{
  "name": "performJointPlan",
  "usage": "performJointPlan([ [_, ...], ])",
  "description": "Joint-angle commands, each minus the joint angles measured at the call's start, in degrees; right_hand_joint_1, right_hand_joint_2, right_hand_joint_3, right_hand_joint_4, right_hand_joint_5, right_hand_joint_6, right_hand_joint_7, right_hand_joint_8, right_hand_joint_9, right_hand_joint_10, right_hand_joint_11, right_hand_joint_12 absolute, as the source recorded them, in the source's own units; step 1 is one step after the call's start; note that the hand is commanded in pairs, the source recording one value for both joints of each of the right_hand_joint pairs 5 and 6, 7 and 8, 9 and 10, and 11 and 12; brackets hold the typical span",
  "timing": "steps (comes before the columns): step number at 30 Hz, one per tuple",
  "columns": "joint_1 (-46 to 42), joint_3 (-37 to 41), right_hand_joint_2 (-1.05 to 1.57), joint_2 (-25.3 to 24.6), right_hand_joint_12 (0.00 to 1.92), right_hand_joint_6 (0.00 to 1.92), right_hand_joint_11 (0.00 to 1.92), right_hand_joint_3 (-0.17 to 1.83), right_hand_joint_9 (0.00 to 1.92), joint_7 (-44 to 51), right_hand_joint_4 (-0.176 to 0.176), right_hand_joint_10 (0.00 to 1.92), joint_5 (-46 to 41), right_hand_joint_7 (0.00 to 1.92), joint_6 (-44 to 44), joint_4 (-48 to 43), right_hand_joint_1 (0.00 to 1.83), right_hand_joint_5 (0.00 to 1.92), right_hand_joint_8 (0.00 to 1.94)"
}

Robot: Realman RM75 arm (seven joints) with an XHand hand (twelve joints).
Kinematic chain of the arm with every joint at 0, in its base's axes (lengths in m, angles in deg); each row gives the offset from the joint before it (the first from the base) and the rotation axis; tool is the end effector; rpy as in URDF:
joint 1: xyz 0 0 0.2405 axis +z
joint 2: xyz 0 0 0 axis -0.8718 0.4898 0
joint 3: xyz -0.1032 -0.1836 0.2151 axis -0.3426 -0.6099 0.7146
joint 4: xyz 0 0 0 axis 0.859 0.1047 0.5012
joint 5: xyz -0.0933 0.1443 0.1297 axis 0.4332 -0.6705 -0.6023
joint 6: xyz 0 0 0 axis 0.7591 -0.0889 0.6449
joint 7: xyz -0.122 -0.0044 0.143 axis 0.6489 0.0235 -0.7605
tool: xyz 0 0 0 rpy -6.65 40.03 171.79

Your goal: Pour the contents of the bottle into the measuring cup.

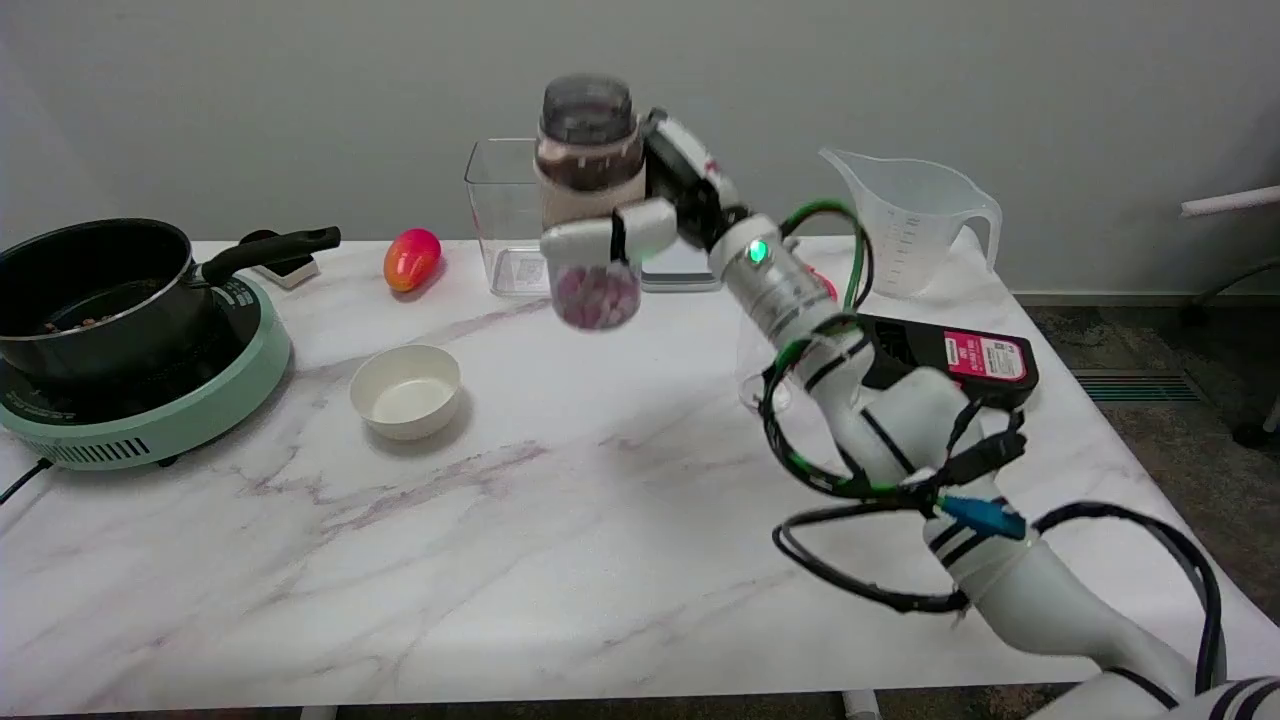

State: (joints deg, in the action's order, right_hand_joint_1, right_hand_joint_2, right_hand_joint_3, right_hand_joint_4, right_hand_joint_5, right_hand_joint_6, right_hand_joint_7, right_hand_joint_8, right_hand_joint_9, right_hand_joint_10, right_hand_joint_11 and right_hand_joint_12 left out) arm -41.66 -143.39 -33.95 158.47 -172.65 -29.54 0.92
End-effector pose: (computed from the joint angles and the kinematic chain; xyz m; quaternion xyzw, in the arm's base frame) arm -0.1940 -0.4822 0.2391 0.6846 -0.3812 0.4608 0.4168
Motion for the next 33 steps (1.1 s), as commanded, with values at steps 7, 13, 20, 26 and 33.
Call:
performJointPlan([
  [7, 16.6, 11.9, 1.31, 24.2, 1.26, 1.73, 1.26, 0.28, 1.45, 0.2, 0.0, 1.45, 3.6, 1.71, -34.6, -24.1, 1.34, 1.73, 1.71],
  [13, 12.4, 19.4, 1.12, 38.3, 1.23, 1.64, 1.23, 0.36, 1.39, -0.2, 0.0, 1.39, 3.4, 1.67, -41.9, -26.8, 1.43, 1.64, 1.67],
  [20, -9.8, 39.7, 0.89, 44.9, 1.16, 1.55, 1.16, 0.55, 1.34, -0.2, 0.0, 1.34, 1.3, 1.62, -41.1, -27.3, 1.49, 1.55, 1.62],
  [26, -27.9, 51.2, 0.82, 40.9, 1.15, 1.54, 1.15, 0.62, 1.33, -0.4, 0.0, 1.33, 1.3, 1.62, -34.3, -27.5, 1.51, 1.54, 1.62],
  [33, -32.9, 46.6, 1.09, 31.5, 1.23, 1.68, 1.23, 0.42, 1.4, 0.2, 0.0, 1.4, 4.1, 1.69, -29.8, -27.0, 1.45, 1.68, 1.69],
])
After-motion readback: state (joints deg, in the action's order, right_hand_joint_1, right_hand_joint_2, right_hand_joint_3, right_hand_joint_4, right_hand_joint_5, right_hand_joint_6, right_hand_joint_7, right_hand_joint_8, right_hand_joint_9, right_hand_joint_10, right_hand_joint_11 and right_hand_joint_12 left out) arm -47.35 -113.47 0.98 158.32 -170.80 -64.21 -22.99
